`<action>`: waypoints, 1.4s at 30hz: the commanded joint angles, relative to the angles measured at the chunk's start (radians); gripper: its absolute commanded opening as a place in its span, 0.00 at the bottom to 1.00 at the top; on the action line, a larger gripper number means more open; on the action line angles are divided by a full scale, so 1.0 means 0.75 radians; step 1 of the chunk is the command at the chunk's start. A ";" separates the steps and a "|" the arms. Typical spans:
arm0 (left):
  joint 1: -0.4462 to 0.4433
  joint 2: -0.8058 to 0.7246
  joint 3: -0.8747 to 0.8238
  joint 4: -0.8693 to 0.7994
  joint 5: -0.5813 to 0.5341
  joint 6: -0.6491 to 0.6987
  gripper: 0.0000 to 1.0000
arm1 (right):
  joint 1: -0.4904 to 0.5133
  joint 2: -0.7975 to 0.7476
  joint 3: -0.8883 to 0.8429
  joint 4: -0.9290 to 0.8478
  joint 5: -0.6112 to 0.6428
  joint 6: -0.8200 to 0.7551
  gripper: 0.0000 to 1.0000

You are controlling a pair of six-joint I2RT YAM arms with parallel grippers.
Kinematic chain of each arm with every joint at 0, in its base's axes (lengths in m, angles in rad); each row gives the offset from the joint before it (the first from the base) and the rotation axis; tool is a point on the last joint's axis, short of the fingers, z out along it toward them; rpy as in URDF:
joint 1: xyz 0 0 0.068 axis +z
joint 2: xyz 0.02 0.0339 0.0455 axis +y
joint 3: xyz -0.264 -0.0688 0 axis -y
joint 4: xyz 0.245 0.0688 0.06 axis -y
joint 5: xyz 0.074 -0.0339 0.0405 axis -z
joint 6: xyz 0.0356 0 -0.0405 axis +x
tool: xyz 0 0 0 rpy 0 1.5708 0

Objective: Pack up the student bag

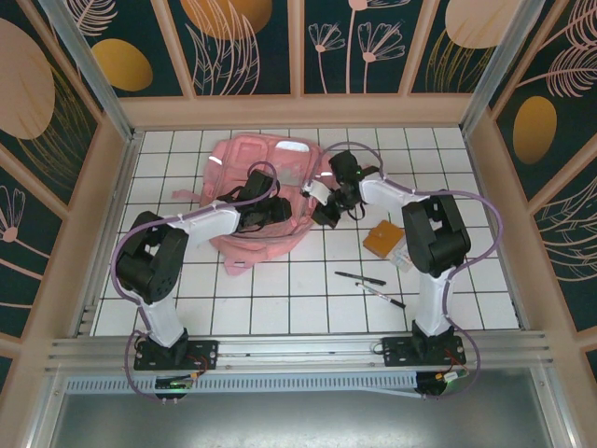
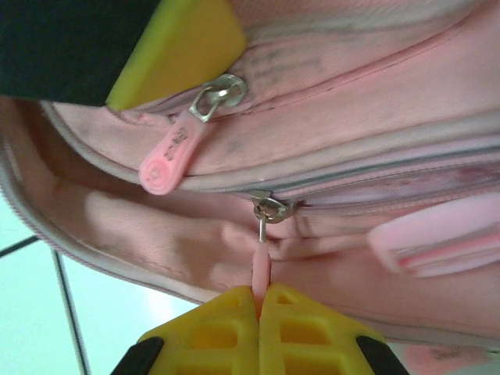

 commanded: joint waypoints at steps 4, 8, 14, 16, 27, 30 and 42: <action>0.023 -0.038 -0.013 -0.040 0.038 -0.079 0.34 | 0.080 -0.103 -0.162 0.141 -0.252 0.191 0.00; 0.057 -0.098 -0.064 0.107 0.177 -0.202 0.35 | 0.111 -0.140 -0.230 0.308 -0.340 0.301 0.00; 0.067 -0.193 -0.009 0.081 0.211 -0.204 0.37 | 0.136 -0.169 -0.325 0.532 -0.459 0.465 0.00; 0.068 -0.240 0.024 0.003 0.198 -0.171 0.38 | 0.132 -0.181 -0.325 0.497 -0.428 0.404 0.07; 0.055 -0.703 -0.314 -0.190 0.215 -0.229 0.42 | 0.128 -0.424 -0.389 0.448 -0.149 -0.526 0.39; -0.005 -0.750 -0.358 -0.215 0.204 -0.236 0.43 | 0.131 -0.369 -0.374 0.657 -0.039 -0.563 0.41; -0.067 -0.777 -0.499 -0.136 0.157 -0.408 0.45 | 0.211 -0.013 -0.087 0.434 0.198 -0.887 0.46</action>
